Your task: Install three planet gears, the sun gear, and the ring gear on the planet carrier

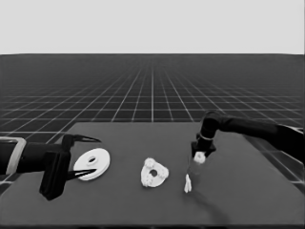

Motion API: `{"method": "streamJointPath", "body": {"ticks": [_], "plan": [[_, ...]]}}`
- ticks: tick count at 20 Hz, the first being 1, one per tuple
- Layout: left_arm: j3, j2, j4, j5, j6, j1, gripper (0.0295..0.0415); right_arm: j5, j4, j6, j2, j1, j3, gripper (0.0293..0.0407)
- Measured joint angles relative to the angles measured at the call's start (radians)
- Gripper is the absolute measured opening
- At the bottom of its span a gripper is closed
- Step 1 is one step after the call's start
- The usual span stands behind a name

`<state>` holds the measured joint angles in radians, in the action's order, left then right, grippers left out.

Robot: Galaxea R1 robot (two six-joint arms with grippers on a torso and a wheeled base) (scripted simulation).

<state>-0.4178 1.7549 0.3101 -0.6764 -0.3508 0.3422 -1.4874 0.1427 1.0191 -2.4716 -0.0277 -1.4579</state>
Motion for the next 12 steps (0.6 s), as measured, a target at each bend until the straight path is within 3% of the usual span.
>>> {"method": "streamJointPath", "body": {"ticks": [4,6,8,12], "plan": [[0.000,0.000,0.000,0.000,0.000,0.000,0.0385,-0.004,-0.007,0.000,0.000,-0.007,0.000,0.0310],[0.000,0.000,0.000,0.000,0.000,0.000,0.0385,-0.050,0.021,0.346,-0.294,-0.002,0.023,0.0310],[0.000,0.000,0.000,0.000,0.000,0.000,0.0385,-0.056,0.020,0.385,-0.479,0.000,-0.093,0.0310],[0.000,0.000,0.000,0.000,0.000,0.000,0.0385,-0.056,0.020,0.378,-0.562,0.000,-0.181,0.0310]]}}
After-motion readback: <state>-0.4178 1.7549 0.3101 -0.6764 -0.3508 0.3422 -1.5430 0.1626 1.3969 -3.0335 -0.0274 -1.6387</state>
